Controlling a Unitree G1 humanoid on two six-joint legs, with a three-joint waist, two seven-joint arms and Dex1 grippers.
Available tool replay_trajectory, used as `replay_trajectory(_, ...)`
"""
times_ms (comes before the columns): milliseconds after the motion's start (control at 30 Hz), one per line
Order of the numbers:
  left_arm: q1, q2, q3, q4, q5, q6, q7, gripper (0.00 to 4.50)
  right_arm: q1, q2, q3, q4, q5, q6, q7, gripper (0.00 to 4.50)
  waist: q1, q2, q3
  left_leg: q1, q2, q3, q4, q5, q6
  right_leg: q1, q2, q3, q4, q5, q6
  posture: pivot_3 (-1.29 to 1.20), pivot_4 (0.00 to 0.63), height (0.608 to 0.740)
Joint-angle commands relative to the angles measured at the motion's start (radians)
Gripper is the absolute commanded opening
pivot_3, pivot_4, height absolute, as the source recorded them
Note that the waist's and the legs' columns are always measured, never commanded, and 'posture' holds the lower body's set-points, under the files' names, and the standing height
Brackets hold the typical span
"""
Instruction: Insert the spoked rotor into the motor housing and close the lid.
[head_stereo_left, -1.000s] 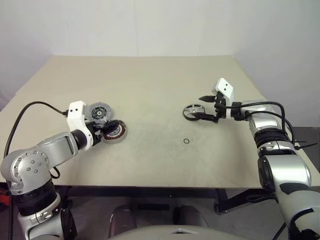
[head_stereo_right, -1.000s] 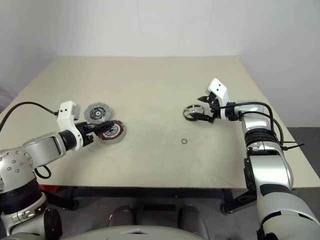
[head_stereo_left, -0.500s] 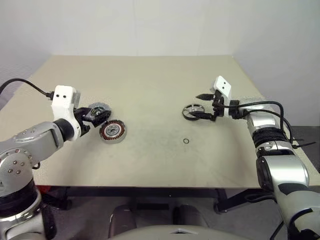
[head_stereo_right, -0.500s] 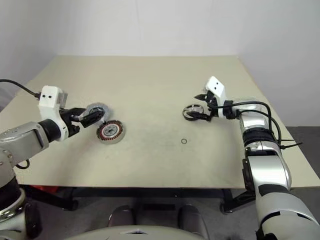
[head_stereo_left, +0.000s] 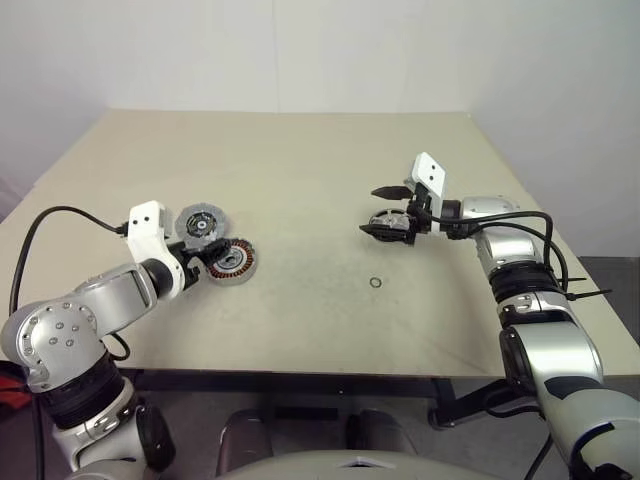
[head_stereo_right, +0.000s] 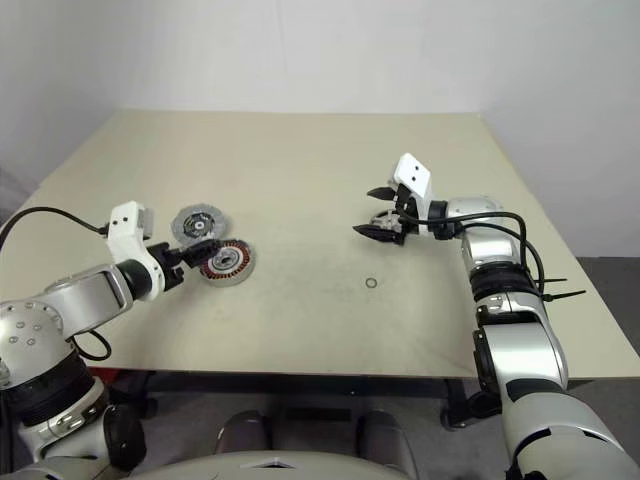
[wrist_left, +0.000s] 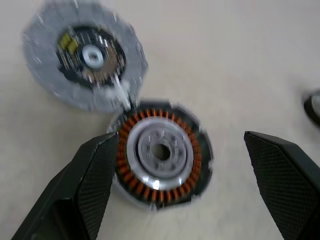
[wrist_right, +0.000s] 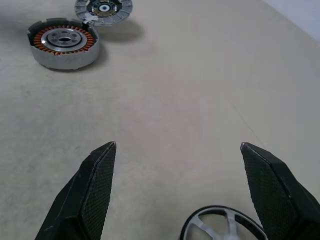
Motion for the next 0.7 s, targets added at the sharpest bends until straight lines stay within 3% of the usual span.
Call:
replay_trajectory(33,-0.039,0.105,-0.019,-0.055,-0.084,0.005,0.028,4.27,-0.024,-0.01,-0.005,-0.025,0.02,-0.009,-0.007,4.5,0.0,0.0,0.0,0.0,0.0,-0.001,0.0,0.0,0.0,0.0,0.0,-0.001,0.0,0.0,0.0,0.0,0.0,0.74)
replay_trajectory(100,-0.036,0.264,-0.105,-0.127,-0.046,-0.031,-0.082,4.27,-0.026,-0.006,-0.004,-0.02,0.02,-0.013,-0.012,4.5,0.001,-0.001,0.001,-0.001,0.0,-0.003,0.0,0.0,0.0,0.0,0.0,-0.003,0.0,0.0,0.001,0.0,0.0,0.74)
replay_trajectory(167,0.032,0.454,-0.201,-0.159,0.043,-0.194,-0.269,4.27,-0.027,0.001,-0.002,-0.017,0.02,-0.02,-0.015,4.5,0.001,-0.003,0.002,-0.003,0.0,-0.006,-0.001,0.0,0.0,0.0,0.0,-0.006,0.0,-0.001,0.001,0.0,0.0,0.74)
replay_trajectory(300,0.224,0.878,-0.447,-0.089,0.433,-0.711,-0.639,4.27,-0.036,0.013,0.0,-0.005,0.02,-0.033,-0.024,4.5,0.003,-0.002,0.003,-0.002,-0.004,-0.008,-0.007,0.0,0.0,0.002,-0.003,-0.009,-0.005,-0.004,0.002,0.0,0.0,0.74)
replay_trajectory(367,0.289,1.005,-0.547,-0.008,0.635,-0.998,-0.76,4.27,-0.041,0.018,0.0,0.001,0.02,-0.039,-0.026,4.5,0.005,-0.002,0.003,-0.002,-0.005,-0.011,-0.012,0.002,0.0,0.005,-0.004,-0.011,-0.012,-0.004,0.003,0.0,0.0,0.74)
replay_trajectory(433,0.267,1.034,-0.63,0.117,0.779,-1.275,-0.842,4.27,-0.045,0.022,0.0,0.004,0.021,-0.043,-0.025,4.5,0.013,0.0,0.004,-0.002,-0.005,-0.014,-0.016,0.003,0.0,0.009,-0.005,-0.012,-0.016,-0.004,0.003,0.0,0.0,0.74)
replay_trajectory(500,0.171,0.988,-0.699,0.24,0.855,-1.492,-0.914,4.27,-0.047,0.026,0.001,0.007,0.021,-0.048,-0.022,4.5,0.019,0.001,0.005,-0.002,-0.006,-0.014,-0.018,0.004,0.0,0.01,-0.006,-0.012,-0.017,-0.004,0.003,0.0,0.0,0.74)
replay_trajectory(700,-0.138,0.831,-0.87,0.491,0.971,-1.76,-1.165,4.27,-0.05,0.032,0.005,-0.005,0.027,-0.054,-0.021,4.5,0.029,0.002,0.005,-0.001,-0.005,-0.015,-0.018,0.008,-0.008,0.009,-0.005,-0.012,-0.012,-0.004,0.001,0.0,0.0,0.74)
